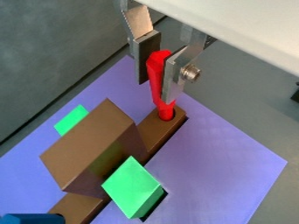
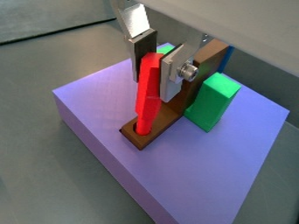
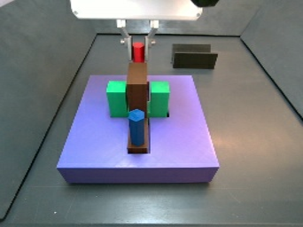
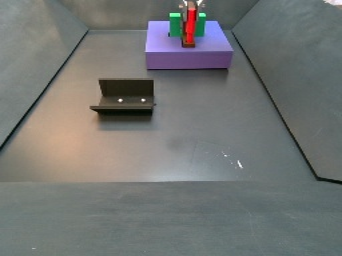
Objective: Pick up the red object. Move up. Place the red object on the fixture. Regrasp the red object. Move to above the board. Insert the red object.
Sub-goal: Insert the red object.
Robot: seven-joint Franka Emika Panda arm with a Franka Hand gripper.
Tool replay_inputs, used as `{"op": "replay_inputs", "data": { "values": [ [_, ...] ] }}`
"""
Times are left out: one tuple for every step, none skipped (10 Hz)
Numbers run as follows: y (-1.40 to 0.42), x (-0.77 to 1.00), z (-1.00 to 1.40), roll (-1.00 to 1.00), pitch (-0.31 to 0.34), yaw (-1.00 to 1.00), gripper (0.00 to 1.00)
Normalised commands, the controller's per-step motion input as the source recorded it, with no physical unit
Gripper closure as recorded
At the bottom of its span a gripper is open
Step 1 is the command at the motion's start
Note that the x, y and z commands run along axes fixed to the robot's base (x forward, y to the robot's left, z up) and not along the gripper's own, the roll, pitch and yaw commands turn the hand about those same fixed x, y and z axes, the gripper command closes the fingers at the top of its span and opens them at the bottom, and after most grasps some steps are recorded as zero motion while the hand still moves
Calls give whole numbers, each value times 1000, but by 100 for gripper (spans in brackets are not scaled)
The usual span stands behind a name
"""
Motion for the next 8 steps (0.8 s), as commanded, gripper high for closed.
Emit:
{"op": "replay_inputs", "data": {
  "values": [
    [0,0,-320,-100,-57,137,100],
    [0,0,-326,-101,-61,131,100],
    [0,0,-314,-117,-54,134,100],
    [0,0,-314,-129,-51,146,100],
    [0,0,-314,-139,-56,143,100],
    [-11,214,-63,-196,-1,129,100],
    [-26,280,-91,-243,-66,126,100],
    [-60,186,-294,-166,-97,91,100]
  ]
}}
